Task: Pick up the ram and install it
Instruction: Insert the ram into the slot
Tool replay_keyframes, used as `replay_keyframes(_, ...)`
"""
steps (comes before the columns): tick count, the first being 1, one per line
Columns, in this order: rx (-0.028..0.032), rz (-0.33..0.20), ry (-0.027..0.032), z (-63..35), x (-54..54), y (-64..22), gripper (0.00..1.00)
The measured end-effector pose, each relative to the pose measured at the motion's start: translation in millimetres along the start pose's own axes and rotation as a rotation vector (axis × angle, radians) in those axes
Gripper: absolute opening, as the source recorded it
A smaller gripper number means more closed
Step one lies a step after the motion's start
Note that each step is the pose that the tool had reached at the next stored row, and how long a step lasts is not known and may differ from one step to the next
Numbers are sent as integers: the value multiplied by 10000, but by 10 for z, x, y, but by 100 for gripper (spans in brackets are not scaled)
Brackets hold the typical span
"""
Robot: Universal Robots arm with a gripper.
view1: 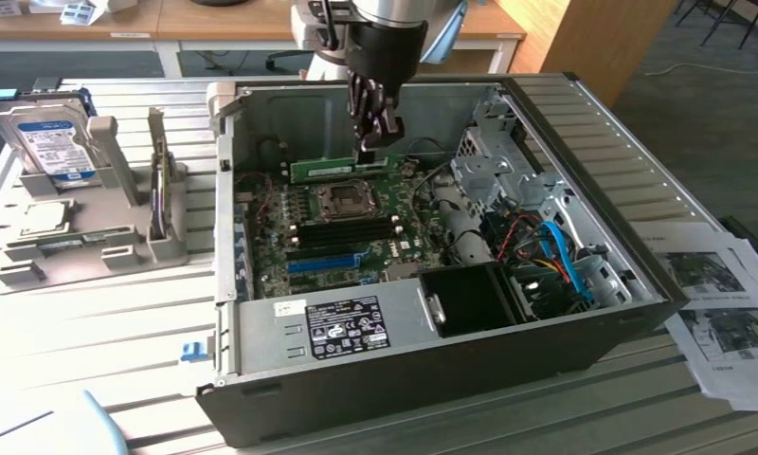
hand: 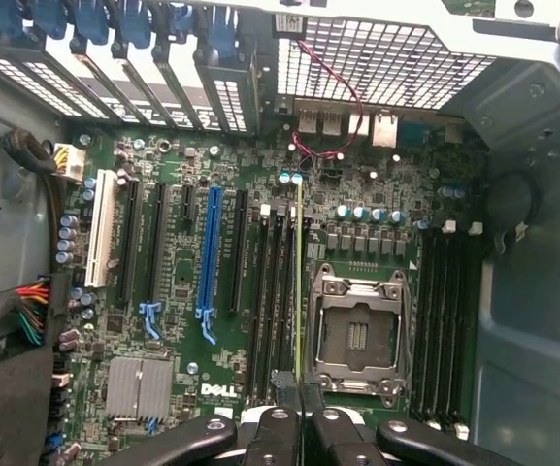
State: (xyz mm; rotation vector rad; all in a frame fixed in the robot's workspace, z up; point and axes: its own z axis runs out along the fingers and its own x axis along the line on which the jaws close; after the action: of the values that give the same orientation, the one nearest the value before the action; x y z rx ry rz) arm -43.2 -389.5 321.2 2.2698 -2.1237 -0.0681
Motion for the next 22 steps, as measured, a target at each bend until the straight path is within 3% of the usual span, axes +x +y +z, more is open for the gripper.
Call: replay_keyframes(22, 2, 86, -4, 109, 1, -6, 11)
